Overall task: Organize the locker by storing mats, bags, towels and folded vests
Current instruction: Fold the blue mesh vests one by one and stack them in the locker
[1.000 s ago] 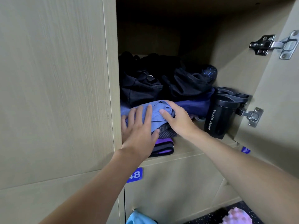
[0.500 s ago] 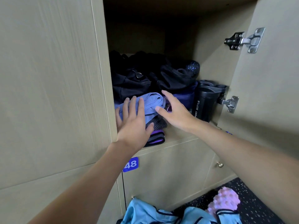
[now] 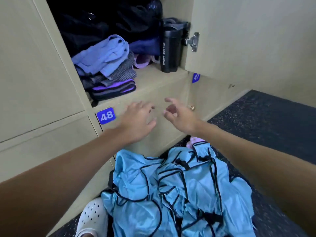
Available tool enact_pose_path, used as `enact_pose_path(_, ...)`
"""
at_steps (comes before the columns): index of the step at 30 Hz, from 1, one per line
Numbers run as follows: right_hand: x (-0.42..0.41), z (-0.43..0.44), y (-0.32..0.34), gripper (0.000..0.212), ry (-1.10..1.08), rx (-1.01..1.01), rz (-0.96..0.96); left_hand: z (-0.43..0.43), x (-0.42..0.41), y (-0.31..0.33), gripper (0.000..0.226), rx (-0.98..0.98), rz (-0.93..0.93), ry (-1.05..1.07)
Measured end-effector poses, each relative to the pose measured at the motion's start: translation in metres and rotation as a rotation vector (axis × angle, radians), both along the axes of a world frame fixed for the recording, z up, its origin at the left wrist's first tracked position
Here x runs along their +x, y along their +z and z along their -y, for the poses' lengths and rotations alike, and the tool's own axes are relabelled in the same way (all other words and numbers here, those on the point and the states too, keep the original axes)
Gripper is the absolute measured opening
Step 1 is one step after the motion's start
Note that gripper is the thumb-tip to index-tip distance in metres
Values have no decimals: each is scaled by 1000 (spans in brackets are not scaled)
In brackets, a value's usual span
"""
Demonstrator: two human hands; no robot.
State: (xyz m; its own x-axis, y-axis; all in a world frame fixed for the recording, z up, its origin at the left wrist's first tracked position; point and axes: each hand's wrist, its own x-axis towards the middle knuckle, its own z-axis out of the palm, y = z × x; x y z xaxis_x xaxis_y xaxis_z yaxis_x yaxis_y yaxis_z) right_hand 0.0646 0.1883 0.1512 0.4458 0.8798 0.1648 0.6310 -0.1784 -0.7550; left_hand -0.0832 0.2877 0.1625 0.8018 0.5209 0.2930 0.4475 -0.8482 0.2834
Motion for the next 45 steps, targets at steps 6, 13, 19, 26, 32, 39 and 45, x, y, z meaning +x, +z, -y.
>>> enact_pose_path(6, -5, 88, -103, 33, -143, -186, -113, 57, 18, -97, 34, -187, -317, -207)
enact_pose_path(13, 6, 181, -200, 39, -369, -427, -183, 91, 44, -195, 46, -274, -362, -243)
enact_pose_path(19, 19, 205, -250, 46, -556, -395, -197, 94, 70, -242, 63, -232, -489, -179)
enact_pose_path(26, 28, 209, -278, 68, -558, -430, -377, 86, 60, -262, 23, -247, -409, -174)
enact_pose_path(32, 40, 206, -279, 58, -659, -409, -258, 78, 43, -244, 20, -290, -581, -244)
enact_pose_path(39, 80, 189, -272, 57, -681, -365, -277, 106, 88, -226, 13, -413, -420, -317)
enact_pose_path(45, 124, 177, -289, 64, -775, -262, -466, 121, 144, -242, 8, -445, -358, -359)
